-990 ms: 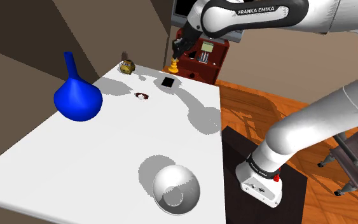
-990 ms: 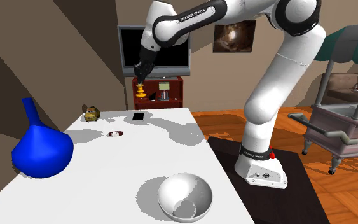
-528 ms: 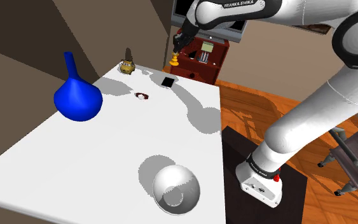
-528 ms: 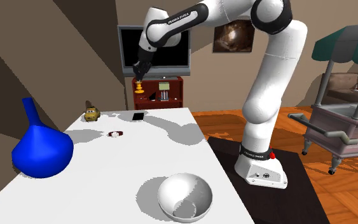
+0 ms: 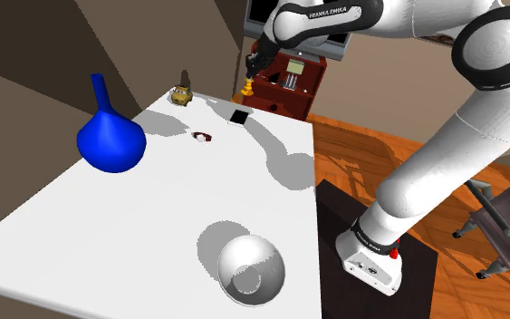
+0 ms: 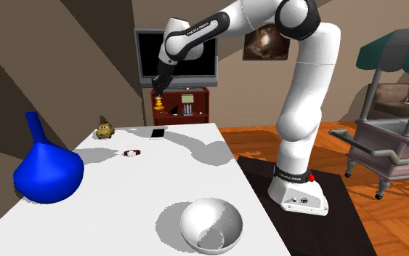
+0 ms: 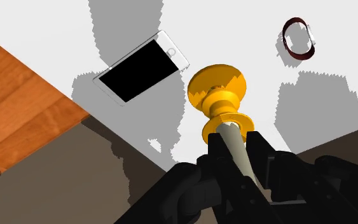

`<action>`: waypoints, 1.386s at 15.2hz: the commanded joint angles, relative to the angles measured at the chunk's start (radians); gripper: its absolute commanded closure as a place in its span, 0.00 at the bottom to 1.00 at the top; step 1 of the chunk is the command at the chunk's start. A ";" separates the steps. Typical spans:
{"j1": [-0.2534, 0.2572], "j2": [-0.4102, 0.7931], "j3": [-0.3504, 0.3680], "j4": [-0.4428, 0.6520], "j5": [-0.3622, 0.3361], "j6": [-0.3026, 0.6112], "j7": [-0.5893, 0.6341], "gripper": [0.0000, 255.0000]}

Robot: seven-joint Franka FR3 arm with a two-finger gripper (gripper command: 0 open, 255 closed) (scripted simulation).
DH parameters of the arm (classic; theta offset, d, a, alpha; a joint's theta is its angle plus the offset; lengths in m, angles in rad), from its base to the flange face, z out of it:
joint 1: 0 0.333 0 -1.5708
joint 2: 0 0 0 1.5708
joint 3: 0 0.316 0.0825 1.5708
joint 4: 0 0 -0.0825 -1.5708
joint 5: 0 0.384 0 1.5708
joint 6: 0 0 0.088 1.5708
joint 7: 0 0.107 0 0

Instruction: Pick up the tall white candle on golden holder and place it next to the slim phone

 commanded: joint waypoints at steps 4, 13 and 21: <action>0.000 0.021 0.001 -0.045 -0.007 0.065 0.004 1.00; 0.001 0.067 0.003 -0.117 -0.025 0.183 0.017 1.00; 0.003 0.122 0.001 -0.167 -0.053 0.286 0.037 1.00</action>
